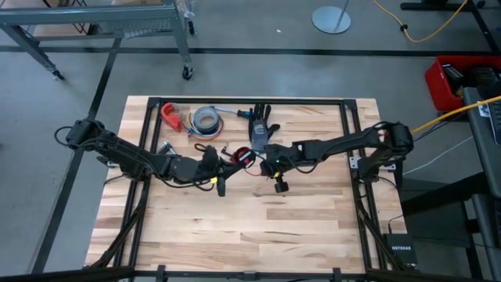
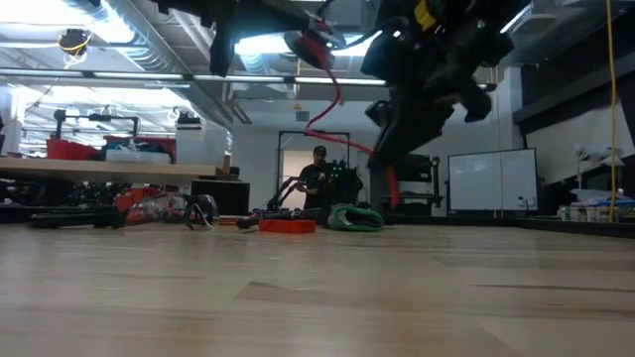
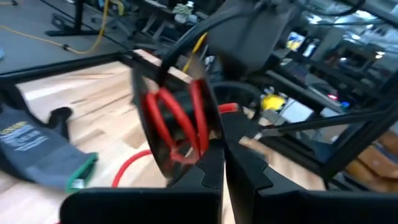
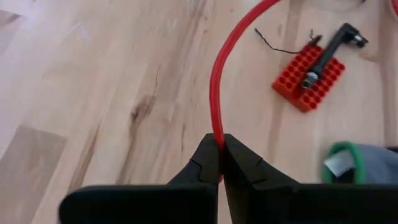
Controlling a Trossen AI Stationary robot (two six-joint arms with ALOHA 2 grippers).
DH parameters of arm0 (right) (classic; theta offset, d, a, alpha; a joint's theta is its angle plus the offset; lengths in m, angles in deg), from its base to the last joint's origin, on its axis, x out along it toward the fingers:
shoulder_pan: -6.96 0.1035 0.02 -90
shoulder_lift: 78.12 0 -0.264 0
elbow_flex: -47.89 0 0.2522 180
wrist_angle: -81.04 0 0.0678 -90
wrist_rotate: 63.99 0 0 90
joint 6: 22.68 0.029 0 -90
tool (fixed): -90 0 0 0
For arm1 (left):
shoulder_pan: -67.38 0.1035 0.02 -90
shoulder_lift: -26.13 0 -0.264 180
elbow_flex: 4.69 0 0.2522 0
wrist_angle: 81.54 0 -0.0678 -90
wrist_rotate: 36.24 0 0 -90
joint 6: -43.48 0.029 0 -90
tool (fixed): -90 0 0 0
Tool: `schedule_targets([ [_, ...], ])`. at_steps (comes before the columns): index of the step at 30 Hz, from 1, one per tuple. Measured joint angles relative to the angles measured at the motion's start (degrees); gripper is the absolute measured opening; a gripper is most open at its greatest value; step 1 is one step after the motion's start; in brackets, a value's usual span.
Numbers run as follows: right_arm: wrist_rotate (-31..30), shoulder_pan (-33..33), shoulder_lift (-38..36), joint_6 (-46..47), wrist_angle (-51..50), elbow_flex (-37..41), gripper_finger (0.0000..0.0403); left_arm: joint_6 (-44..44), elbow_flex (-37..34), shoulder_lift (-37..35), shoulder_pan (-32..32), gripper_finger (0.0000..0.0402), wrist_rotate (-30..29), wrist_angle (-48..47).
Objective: Coil cords
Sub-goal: Uncoil the orange wire from the black spool
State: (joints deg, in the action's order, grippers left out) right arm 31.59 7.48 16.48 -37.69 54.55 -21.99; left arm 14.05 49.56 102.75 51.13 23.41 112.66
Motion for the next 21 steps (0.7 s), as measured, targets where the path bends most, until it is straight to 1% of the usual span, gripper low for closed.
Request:
schedule_targets([
  [2,-0.01,-0.11,1.71,-0.10,2.51,0.01,0.0007,-0.13,0.00,-0.15,0.00,0.0000,1.24,0.82],
  [5,-0.02,-0.11,3.78,-0.17,7.21,0.02,0.0007,-0.15,0.00,-0.50,-0.23,0.0000,1.44,1.22],
  [10,-0.09,-0.11,4.66,-0.22,9.10,0.04,0.0007,-0.61,0.00,-0.55,-0.26,0.0000,1.48,0.74],
  [12,-1.29,-0.11,4.45,-0.25,8.83,0.04,0.0007,-0.77,0.00,-0.57,-0.26,0.0000,1.50,0.27],
  [14,-3.89,-0.13,3.91,-0.33,8.19,0.04,0.0007,-1.84,0.00,-0.57,-0.26,0.0000,1.61,-0.40],
  [16,-8.33,-0.13,3.16,-0.40,7.63,0.04,0.0010,-3.22,0.00,-0.57,-0.34,0.0000,1.85,-1.32],
  [21,-19.72,-0.16,1.11,-0.48,6.66,0.04,0.0033,-5.70,0.00,-0.57,-1.08,0.0000,2.07,-3.77],
])
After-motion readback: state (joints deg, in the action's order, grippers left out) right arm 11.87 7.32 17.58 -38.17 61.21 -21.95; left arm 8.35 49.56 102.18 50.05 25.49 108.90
